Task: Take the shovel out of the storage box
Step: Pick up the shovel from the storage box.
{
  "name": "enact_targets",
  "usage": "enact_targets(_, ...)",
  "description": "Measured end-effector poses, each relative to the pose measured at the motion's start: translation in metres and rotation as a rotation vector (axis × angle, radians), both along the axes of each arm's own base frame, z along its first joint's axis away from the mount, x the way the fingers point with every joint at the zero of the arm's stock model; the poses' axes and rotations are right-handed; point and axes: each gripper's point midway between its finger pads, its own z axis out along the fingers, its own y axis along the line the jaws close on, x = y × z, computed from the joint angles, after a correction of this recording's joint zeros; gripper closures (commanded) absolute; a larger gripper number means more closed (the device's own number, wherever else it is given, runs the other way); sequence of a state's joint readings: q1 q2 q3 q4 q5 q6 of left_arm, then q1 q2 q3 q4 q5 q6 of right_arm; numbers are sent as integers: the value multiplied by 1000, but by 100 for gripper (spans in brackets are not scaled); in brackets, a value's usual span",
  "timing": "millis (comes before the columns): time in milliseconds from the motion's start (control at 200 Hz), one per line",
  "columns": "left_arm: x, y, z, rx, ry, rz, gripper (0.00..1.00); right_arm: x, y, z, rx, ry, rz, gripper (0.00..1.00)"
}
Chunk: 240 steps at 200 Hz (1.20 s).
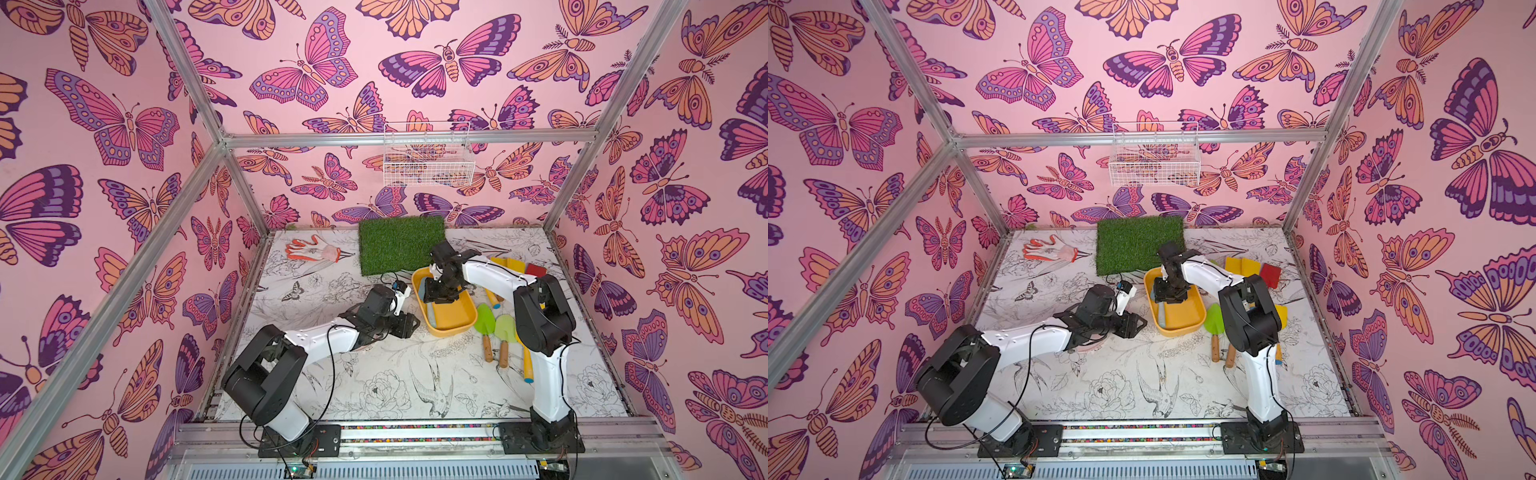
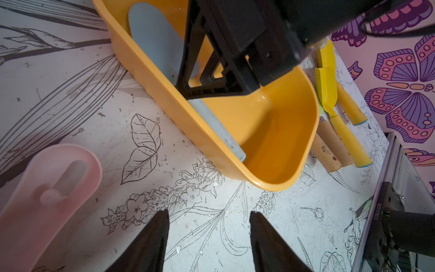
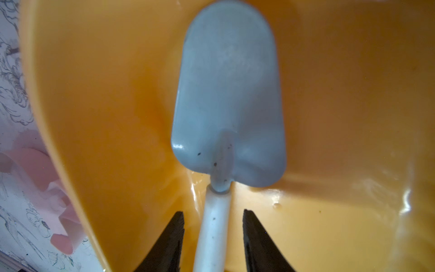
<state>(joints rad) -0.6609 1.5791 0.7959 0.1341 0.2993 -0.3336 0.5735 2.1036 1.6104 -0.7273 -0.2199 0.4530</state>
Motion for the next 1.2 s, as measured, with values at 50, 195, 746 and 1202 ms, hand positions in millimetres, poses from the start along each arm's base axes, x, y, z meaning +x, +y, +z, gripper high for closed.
enact_targets(50,0,0,0,0,0,0,40,-1,2,-2,-12,1,4,54)
enact_targets(195,0,0,0,0,0,0,40,-3,0,-11,-73,5,2,57)
enact_targets(746,0,0,0,0,0,1,40,-2,-20,-21,-207,-5,-16,80)
enact_targets(1202,0,1,0,1,1,2,40,2,-31,2,-245,-73,0,84)
